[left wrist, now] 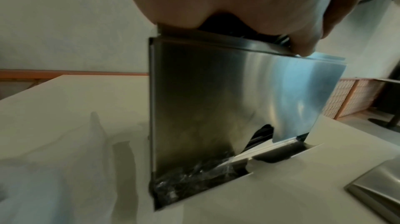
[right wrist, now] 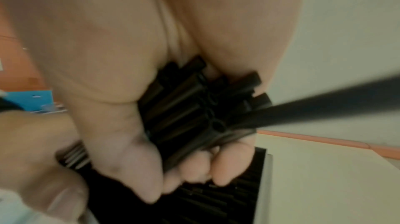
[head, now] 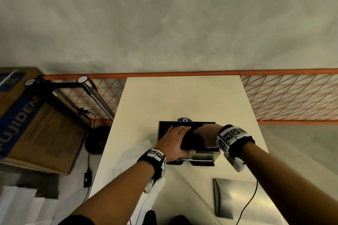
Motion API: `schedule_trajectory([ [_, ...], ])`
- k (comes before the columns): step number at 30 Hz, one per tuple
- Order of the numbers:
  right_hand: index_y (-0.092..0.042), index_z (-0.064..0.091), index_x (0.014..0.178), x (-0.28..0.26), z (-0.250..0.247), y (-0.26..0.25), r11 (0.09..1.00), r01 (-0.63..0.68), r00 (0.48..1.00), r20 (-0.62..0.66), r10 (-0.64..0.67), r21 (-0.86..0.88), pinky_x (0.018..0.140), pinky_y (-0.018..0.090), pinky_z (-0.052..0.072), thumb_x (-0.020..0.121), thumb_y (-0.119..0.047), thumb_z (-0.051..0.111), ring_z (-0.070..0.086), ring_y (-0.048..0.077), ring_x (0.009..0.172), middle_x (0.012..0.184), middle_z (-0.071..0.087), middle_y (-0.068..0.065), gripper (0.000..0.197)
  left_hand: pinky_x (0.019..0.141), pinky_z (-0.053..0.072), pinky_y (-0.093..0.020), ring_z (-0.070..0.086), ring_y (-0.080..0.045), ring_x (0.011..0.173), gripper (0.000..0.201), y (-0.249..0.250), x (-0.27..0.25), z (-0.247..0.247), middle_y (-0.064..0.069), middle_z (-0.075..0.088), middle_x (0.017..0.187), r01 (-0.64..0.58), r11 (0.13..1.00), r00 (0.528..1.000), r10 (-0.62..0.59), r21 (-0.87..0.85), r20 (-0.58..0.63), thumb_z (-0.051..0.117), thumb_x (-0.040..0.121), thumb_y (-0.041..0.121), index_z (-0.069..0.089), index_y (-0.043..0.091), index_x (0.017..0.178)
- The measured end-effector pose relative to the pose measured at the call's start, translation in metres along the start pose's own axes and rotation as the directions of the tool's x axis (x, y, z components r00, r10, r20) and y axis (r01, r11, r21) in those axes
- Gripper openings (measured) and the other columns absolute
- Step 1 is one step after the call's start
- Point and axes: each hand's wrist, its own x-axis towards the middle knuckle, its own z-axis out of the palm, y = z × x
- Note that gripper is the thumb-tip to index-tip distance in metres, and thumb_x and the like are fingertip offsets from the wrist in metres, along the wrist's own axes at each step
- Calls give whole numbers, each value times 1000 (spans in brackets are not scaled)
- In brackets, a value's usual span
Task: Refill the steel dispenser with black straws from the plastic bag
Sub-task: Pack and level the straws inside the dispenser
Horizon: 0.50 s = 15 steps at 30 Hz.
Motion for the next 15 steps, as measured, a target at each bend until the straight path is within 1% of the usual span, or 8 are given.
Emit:
schedule_trajectory([
  [2,-21,55,128,-2,-3,0,1000,11,1000,-24,-11,8,79,31,43,90,-19,61,61,28,110,117,66,4,39,124,23,-43,41,-18,137,79,5,6,0,0,50,145,-47,998,998,49,50,-43,67,82,63,50,17,144],
  [4,-22,58,123,-4,-4,1,999,-2,999,-48,3,38,76,31,45,88,-19,61,62,27,106,113,67,3,35,108,40,-42,53,-24,120,61,11,14,-1,-3,60,127,-50,993,997,57,109,-58,69,84,55,62,14,128],
  [6,-25,59,116,-6,-3,4,994,-52,994,-87,60,91,76,35,50,85,-21,63,64,28,100,107,67,2,32,92,45,-41,57,-28,108,47,19,21,-8,-5,65,117,-6,986,999,12,168,-35,69,88,45,62,14,122],
  [8,-29,59,113,-6,1,11,984,-109,985,-118,126,144,74,35,52,79,-26,67,65,27,94,102,67,1,35,85,48,-42,60,-29,104,42,24,23,-12,-6,66,116,37,986,999,-40,159,13,68,91,36,57,16,127],
  [10,-31,63,109,-6,8,23,956,-126,977,-135,166,264,77,36,54,74,-37,72,65,22,92,98,69,-2,37,80,52,-43,61,-28,103,42,26,23,-14,-5,65,114,61,990,997,-66,125,41,68,91,31,54,18,129],
  [12,-32,67,107,-12,16,37,852,-79,960,-192,205,517,81,33,53,76,-48,74,64,14,93,97,70,-7,36,79,53,-42,61,-27,102,43,25,21,-13,-3,64,113,79,991,995,-85,108,52,68,91,30,51,21,129],
  [13,-33,67,108,-16,22,42,757,-17,942,-244,231,653,84,29,51,79,-52,71,64,10,95,99,70,-10,35,81,54,-43,62,-26,104,44,25,21,-13,-2,65,114,93,991,994,-98,97,52,68,90,30,51,23,130],
  [15,-37,65,113,-21,34,43,485,139,887,-326,326,863,89,28,49,86,-55,64,63,8,102,106,70,-12,33,84,55,-44,63,-25,106,46,22,21,-11,-1,65,116,110,990,992,-115,90,57,69,89,31,51,25,131],
])
